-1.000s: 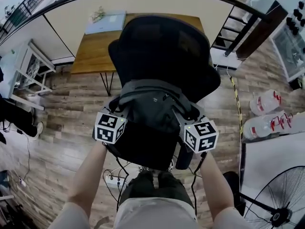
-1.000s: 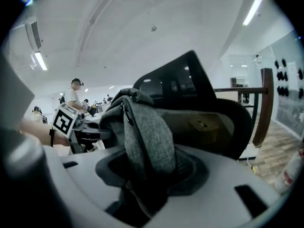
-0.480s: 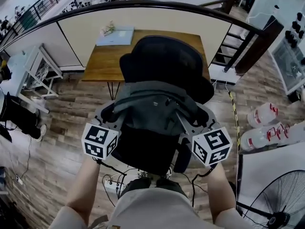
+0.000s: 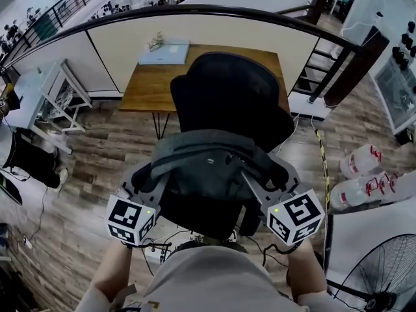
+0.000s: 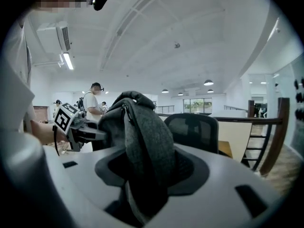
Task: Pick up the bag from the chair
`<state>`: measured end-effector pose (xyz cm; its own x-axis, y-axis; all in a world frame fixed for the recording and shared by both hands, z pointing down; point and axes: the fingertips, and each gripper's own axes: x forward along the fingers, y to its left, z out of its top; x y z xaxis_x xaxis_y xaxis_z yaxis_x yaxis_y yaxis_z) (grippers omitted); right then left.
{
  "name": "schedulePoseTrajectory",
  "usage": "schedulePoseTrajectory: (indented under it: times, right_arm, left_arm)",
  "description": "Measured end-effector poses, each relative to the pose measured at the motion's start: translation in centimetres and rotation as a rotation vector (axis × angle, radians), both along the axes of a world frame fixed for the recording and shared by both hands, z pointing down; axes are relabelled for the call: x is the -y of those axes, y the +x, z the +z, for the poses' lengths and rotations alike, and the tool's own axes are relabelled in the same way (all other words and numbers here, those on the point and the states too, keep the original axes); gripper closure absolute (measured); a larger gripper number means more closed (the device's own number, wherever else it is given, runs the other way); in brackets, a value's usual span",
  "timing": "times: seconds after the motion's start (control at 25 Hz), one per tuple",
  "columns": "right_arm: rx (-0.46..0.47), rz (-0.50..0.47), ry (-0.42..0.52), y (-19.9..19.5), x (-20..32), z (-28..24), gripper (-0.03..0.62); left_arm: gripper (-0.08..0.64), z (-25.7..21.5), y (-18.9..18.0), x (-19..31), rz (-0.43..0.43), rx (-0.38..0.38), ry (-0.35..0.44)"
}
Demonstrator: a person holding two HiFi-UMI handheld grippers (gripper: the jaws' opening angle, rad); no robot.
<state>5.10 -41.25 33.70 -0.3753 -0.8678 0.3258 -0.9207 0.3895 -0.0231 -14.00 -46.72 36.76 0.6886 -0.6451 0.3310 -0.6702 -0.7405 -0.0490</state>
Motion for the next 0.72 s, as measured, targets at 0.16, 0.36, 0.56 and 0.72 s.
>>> schedulePoseTrajectory:
  times: [0.16, 0.36, 0.56, 0.72]
  right_arm:
    - [0.009, 0.005, -0.024, -0.3, -1.9, 0.6, 0.387]
    - [0.019, 0.002, -0.064, -0.3, -3.3, 1.8, 0.387]
    - [0.032, -0.003, -0.085, -0.2, -4.0, 2.4, 0.387]
    - [0.027, -0.007, -0.087, 0.0, -4.5, 2.6, 0.387]
  left_arm:
    - [0.433, 0.6, -0.3, -1.7, -0.004, 0.006, -0.030]
    - [0.433, 1.8, -0.3, -3.2, -0.008, 0.023, -0.071]
    - [0.433, 2.1, -0.1, -3.6, -0.031, 0.028, -0.081]
    - [0.433, 2.1, 0.2, -4.0, -0.039, 0.023, -0.082]
